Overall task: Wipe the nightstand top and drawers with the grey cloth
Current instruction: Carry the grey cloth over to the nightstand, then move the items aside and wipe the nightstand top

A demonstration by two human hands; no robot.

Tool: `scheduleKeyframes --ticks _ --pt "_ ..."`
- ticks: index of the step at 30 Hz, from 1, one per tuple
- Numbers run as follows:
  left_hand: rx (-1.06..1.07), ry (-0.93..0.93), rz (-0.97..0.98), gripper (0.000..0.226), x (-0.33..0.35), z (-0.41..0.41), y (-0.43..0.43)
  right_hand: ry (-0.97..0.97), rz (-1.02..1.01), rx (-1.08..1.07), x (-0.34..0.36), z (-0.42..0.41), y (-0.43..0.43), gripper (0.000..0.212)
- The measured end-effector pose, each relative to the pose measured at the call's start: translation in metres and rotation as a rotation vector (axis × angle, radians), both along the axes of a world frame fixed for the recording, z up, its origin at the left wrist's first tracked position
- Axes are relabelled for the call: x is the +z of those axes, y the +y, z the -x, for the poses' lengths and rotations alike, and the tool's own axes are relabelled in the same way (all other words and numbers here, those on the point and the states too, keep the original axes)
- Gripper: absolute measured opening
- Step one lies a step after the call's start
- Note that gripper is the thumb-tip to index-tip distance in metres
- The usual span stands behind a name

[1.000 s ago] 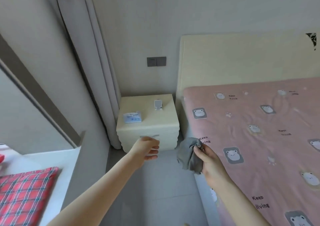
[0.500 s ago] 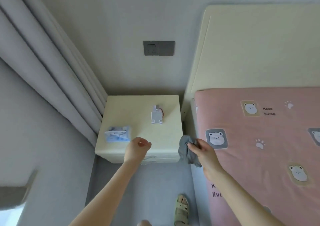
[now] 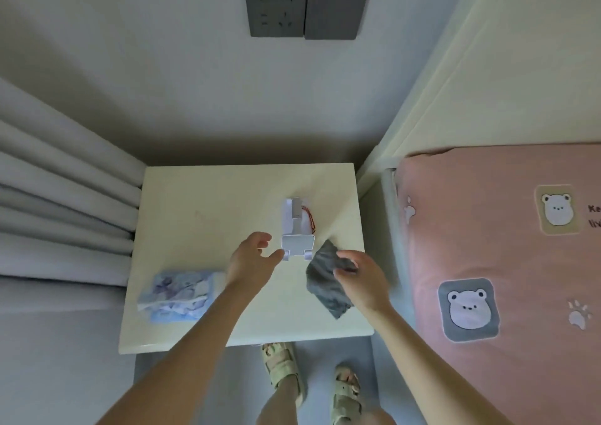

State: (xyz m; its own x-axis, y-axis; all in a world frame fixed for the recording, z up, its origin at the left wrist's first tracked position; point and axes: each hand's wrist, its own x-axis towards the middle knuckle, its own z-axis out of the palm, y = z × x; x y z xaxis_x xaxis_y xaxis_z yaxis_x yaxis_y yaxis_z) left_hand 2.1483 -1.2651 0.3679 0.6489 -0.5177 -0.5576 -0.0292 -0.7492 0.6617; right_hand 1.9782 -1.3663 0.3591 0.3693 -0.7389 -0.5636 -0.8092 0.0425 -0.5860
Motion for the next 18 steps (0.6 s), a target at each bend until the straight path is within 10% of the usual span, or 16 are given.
scheduleKeyframes --ticks 9,18 --pt "-0.073 0.13 0.18 0.037 -0.06 -0.022 -0.02 0.215 0.061 0.109 -0.071 -0.086 -0.062 0.027" --pt "0.003 -0.118 0.226 0.015 -0.052 -0.026 -0.021 0.23 0.082 0.158 -0.078 -0.105 -0.058 0.036"
